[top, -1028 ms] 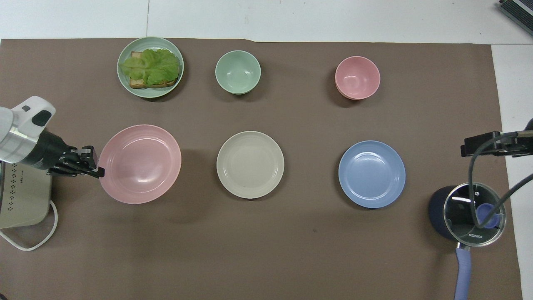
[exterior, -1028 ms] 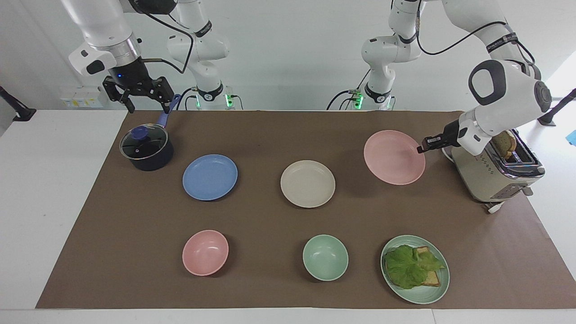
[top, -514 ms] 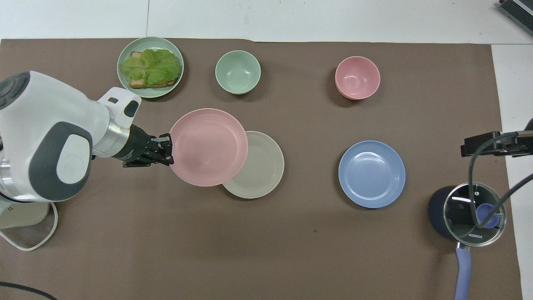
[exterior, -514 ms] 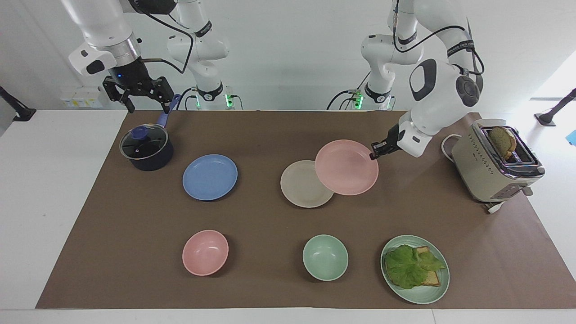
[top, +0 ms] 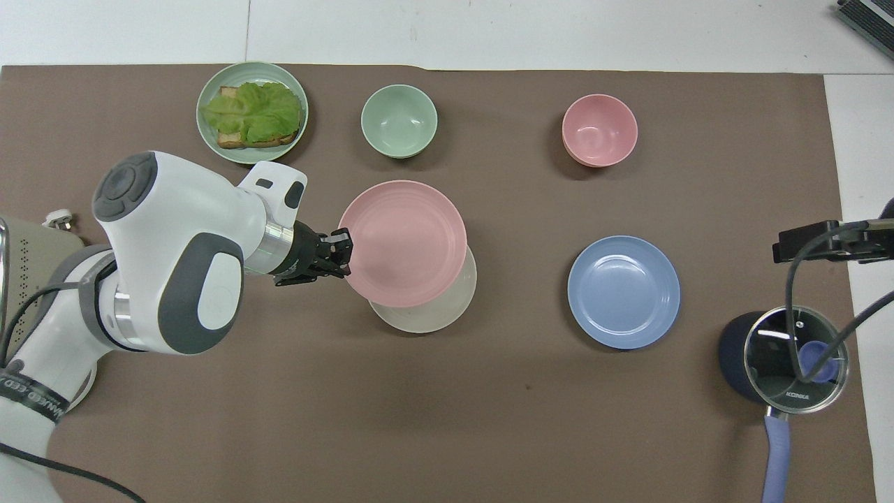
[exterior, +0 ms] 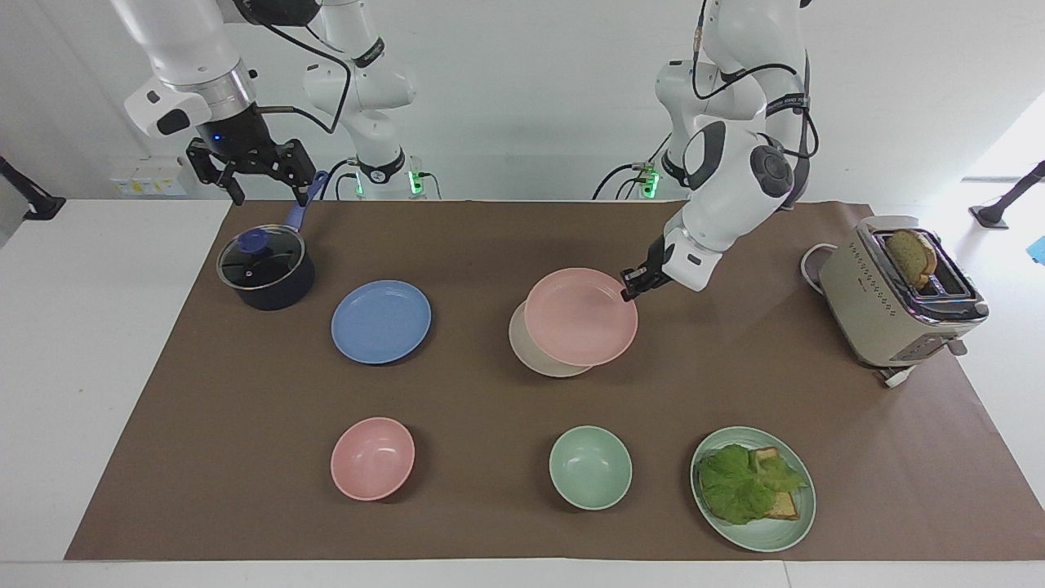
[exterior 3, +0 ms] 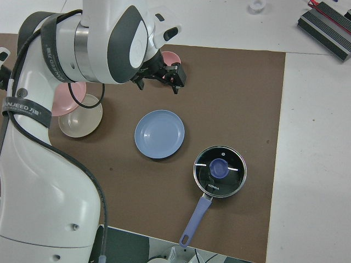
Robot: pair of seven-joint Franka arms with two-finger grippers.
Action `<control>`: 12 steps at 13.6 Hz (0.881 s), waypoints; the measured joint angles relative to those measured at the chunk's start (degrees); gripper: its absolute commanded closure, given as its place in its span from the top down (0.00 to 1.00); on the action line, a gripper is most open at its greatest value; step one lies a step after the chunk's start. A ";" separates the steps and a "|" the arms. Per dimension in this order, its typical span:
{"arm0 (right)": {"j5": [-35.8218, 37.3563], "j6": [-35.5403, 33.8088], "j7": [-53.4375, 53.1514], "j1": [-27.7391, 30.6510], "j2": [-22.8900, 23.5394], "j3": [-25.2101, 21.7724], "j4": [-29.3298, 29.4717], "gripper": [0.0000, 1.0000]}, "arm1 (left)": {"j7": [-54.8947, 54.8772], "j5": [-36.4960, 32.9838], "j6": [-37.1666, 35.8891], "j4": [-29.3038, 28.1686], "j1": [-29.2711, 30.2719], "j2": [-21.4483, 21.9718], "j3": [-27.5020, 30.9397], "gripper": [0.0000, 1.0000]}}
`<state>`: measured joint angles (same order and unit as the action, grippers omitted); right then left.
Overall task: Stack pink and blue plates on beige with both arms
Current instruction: 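Lower the pink plate onto the beige plate with the left gripper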
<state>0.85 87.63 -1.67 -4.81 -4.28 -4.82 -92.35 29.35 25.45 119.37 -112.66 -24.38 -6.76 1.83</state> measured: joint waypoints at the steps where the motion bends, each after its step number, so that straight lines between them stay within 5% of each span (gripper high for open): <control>1: 0.00 0.00 0.00 0.00 0.00 0.00 0.00 1.00 | 0.08 0.62 1.78 -1.01 -0.91 -0.27 0.02 0.00; 12: 0.00 0.00 0.00 0.00 0.00 0.00 0.00 1.00 | 0.22 1.44 7.32 -5.42 -2.78 -3.44 0.43 0.00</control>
<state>0.85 87.63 -1.66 -4.81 -4.28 -4.82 -92.35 29.57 26.89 126.69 -118.08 -27.15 -10.20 2.26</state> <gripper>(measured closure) 0.000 0.947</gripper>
